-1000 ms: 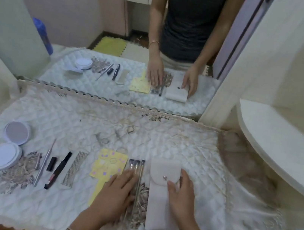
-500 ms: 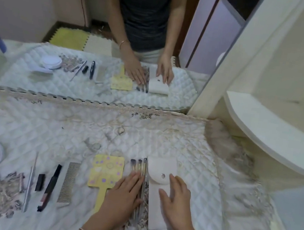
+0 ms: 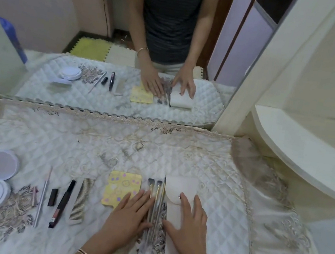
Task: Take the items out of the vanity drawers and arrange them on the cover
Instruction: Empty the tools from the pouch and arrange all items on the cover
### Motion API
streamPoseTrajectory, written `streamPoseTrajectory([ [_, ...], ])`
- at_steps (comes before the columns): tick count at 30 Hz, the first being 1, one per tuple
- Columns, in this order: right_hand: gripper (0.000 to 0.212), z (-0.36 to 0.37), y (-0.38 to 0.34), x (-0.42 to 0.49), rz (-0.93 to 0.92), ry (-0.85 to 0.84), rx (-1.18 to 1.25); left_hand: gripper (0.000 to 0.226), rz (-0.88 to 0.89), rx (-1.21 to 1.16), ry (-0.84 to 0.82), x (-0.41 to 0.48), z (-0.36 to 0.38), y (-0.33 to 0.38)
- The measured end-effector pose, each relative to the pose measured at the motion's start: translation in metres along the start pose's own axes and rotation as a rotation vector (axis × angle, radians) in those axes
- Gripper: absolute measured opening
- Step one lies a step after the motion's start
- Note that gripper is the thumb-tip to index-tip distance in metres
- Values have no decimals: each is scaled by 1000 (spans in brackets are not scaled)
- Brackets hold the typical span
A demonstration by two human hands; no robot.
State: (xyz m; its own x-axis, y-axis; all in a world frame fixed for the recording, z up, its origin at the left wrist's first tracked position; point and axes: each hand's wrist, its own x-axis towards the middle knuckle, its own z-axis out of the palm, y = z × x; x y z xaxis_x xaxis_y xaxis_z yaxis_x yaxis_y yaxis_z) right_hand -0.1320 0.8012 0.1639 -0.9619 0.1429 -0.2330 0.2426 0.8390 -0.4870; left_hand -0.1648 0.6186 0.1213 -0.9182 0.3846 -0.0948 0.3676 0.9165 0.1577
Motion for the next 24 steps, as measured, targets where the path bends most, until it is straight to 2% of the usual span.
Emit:
streamPoseTrajectory([
  [2, 88, 1, 2, -2, 1, 28, -52, 64, -5, -13, 2, -1, 0, 4],
  [4, 81, 5, 3, -4, -56, 158, -184, 63, -23, -55, 15, -3, 2, 8],
  [8, 35, 12, -9, -11, -315, 258, -187, 58, -34, -112, 37, -9, 7, 7],
  [10, 26, 19, -15, -13, -357, 219, -218, 54, -26, -102, 36, -11, 7, 5],
  [13, 25, 28, -14, -12, -326, 217, -269, 38, -5, -101, 68, -14, 0, 5],
  [18, 22, 29, -14, -11, -290, 215, -291, 48, 17, -96, 51, -19, -3, 9],
  [21, 18, 29, -10, -14, -326, 210, -253, 46, 7, -119, 2, -19, -1, 14],
  [24, 25, 26, -7, -19, -365, 223, -230, 42, 15, -126, -5, -15, -1, 16],
])
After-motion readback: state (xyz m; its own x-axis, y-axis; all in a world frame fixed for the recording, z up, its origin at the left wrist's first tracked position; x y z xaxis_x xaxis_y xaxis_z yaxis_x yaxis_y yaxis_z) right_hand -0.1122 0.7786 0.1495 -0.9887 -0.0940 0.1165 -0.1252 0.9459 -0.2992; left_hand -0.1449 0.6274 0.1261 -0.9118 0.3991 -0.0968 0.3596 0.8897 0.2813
